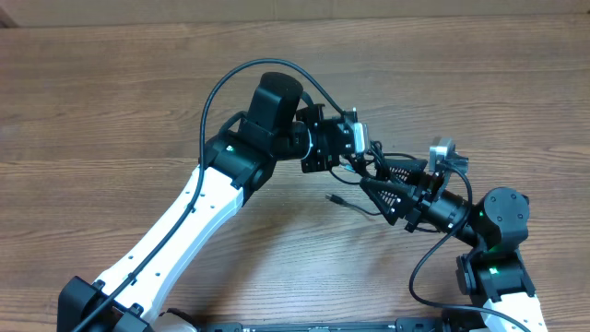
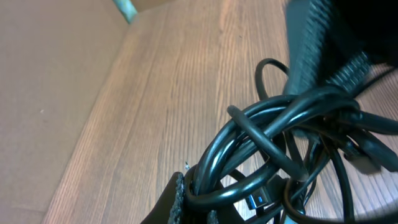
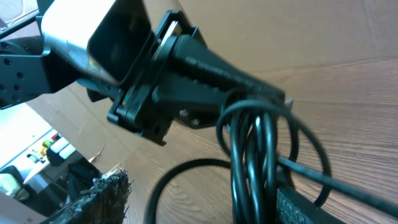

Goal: Untangle cables
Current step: 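Close the right gripper on a cable strand under the left gripper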

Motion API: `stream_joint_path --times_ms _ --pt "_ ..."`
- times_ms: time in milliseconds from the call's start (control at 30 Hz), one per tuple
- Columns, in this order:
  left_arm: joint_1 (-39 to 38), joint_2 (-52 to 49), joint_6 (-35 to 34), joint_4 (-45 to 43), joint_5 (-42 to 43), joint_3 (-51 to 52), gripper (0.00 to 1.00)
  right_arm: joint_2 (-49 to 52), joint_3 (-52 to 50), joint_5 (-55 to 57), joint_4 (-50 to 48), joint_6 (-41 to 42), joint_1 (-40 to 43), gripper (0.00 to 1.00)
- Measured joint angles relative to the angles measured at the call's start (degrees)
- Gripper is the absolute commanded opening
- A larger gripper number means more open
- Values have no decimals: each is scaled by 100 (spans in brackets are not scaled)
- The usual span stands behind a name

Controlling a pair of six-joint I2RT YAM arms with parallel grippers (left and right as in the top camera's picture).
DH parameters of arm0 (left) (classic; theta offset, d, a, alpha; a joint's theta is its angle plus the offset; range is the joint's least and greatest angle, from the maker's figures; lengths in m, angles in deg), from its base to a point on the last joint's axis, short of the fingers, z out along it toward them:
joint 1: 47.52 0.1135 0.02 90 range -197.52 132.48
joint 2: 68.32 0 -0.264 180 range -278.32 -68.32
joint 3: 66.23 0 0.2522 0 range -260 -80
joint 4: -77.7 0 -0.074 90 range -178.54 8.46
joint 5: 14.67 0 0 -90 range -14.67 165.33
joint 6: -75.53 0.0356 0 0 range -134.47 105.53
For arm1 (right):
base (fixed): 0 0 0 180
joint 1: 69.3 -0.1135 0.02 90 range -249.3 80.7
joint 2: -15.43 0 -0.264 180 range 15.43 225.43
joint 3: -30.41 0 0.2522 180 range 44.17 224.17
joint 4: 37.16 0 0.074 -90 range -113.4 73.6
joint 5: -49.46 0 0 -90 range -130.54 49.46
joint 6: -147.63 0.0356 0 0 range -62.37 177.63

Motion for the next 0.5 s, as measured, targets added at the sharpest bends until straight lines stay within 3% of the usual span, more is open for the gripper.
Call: stream_joint_path --times_ms 300,500 --pt "-4 0 -590 -258 -114 0 4 4 0 -214 -131 39 0 68" --pt "-72 2 -1032 -286 -612 0 4 37 0 -450 -413 122 7 65"
